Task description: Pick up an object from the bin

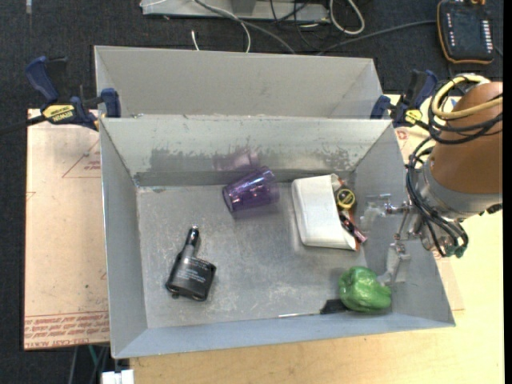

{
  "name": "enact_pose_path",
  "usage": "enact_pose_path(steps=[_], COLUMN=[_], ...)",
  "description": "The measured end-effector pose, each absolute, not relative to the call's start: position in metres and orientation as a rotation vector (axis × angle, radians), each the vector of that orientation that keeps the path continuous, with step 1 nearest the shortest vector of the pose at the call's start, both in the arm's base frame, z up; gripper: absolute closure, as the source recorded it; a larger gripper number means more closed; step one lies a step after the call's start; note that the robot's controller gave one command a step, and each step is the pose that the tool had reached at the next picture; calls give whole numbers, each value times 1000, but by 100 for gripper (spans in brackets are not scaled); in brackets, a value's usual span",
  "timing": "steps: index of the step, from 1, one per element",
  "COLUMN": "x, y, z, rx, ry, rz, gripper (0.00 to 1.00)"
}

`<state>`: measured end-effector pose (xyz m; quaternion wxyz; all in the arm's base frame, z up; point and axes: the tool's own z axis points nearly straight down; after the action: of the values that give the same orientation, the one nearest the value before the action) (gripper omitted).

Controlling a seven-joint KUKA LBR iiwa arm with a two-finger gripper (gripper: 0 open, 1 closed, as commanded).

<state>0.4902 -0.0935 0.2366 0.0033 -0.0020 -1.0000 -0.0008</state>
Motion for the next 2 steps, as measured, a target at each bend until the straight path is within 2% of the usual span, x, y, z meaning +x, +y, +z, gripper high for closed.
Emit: enact_pose_path(steps=[1, 2], x=[492, 483], y=[-93, -96], z=[240, 89], rx=[1, -132], ry=[-3143, -3144], rz=[0, -1], gripper=[0, 0])
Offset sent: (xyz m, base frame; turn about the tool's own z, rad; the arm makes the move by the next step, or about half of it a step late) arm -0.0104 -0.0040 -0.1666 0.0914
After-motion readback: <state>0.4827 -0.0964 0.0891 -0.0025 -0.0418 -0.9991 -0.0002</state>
